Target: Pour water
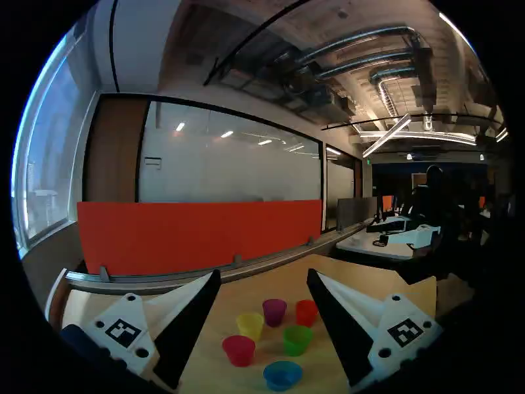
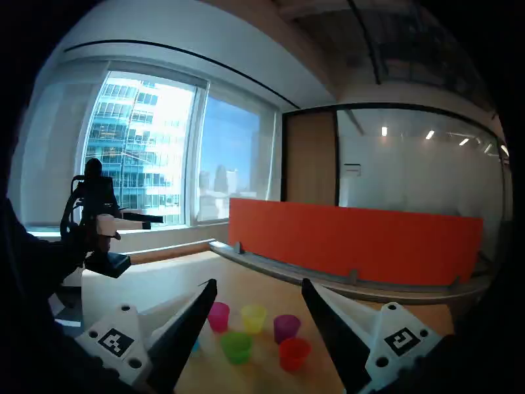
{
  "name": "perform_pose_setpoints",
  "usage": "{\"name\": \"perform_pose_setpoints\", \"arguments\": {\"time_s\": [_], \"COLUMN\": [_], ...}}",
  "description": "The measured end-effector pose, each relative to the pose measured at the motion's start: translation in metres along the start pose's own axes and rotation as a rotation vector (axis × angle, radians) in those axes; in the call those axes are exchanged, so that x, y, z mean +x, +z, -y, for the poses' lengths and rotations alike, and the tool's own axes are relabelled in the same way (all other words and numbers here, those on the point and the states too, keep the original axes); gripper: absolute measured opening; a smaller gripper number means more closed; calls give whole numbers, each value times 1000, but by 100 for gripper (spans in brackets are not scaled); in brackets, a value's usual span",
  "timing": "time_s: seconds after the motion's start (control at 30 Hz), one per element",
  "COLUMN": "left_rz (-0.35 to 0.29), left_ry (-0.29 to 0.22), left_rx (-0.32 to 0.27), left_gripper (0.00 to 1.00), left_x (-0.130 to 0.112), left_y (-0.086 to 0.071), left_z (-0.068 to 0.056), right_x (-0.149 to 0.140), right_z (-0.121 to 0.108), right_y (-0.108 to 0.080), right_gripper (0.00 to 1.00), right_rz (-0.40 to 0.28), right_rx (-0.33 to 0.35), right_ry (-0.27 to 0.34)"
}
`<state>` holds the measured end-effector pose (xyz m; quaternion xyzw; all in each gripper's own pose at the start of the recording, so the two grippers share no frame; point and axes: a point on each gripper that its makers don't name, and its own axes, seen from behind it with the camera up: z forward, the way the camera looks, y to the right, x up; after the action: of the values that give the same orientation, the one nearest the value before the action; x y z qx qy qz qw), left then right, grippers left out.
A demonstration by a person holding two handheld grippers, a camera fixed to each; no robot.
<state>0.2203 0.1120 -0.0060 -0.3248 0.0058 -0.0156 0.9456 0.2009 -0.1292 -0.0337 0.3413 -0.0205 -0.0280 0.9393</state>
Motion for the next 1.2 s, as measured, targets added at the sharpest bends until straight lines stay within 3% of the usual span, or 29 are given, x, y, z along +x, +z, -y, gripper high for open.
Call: {"name": "perform_pose_setpoints", "arguments": {"time_s": [0.57,0.97,1.2], "left_rz": [71,172,209], "left_ry": [42,72,62], "left_rx": [-100,-129,-145], "left_gripper": [97,98,98], "left_x": [-29,-75,-94], "left_y": [-1,-3,-3], "left_z": [-6,-7,-9], "right_x": [-25,-50,-64], "right_z": [7,3,1], "right_y": [10,11,14], "right_gripper": [100,100,100], "right_rz": [116,208,239], "right_rx": [62,65,64], "right_ry": [1,-33,-35]}}
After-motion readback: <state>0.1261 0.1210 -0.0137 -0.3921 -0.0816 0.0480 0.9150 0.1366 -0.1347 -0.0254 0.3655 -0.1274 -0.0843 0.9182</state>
